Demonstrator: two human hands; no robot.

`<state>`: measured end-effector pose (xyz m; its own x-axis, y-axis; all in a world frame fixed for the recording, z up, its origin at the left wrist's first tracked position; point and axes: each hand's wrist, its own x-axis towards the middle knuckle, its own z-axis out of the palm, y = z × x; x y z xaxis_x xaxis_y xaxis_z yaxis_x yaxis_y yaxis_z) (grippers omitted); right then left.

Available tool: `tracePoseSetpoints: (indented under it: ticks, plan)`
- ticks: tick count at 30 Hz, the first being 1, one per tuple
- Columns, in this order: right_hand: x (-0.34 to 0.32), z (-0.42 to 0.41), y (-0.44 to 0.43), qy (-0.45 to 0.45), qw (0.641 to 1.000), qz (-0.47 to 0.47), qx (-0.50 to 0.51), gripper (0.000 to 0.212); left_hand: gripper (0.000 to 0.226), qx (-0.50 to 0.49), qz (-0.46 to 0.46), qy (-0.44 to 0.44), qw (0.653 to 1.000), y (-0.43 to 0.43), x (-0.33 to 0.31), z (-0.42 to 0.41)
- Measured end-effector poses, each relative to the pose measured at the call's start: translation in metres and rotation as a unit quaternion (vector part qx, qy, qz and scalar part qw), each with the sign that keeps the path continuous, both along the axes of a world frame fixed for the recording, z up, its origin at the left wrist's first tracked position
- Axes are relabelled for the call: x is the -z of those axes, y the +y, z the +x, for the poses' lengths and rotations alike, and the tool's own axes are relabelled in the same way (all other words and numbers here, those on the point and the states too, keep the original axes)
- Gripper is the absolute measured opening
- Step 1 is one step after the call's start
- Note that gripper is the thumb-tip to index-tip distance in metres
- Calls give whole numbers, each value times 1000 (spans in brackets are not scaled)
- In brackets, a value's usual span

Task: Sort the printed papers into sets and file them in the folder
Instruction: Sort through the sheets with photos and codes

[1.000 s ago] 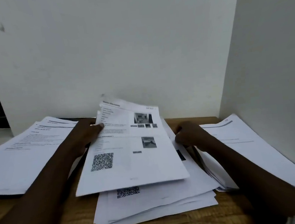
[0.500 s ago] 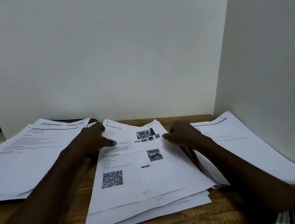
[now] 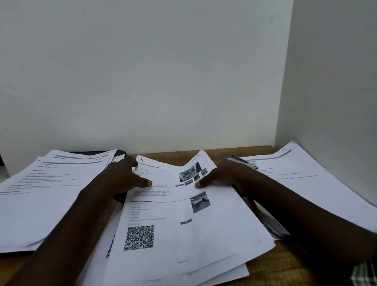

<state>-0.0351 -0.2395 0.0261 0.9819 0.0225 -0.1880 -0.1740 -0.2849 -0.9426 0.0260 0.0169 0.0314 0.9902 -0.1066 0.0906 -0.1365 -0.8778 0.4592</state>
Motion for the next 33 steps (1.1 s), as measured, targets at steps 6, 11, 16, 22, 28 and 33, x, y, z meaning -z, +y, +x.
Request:
tracePoseSetpoints:
  ticks: [6,11,16,22,28,33]
  plan:
    - [0,4,5,63,988,129,-53,34,73,-18,-21,-12,1000,-4,1,-2]
    - [-21,1,-14,-55,974,214,-57,38,91,-34,-248,-89,964,-11,-15,-23]
    - [-34,-1,-22,-156,942,296,-15,43,40,172,-518,148,825,-15,-21,-36]
    - [-43,-15,-9,-138,943,303,-6,22,20,140,-633,-43,760,-25,-26,-31]
    - [-52,-17,6,-394,909,116,76,22,26,186,-585,-219,758,-27,-42,-45]
    - [-57,-25,17,-488,869,27,74,36,19,163,-557,-272,768,-40,-47,-54]
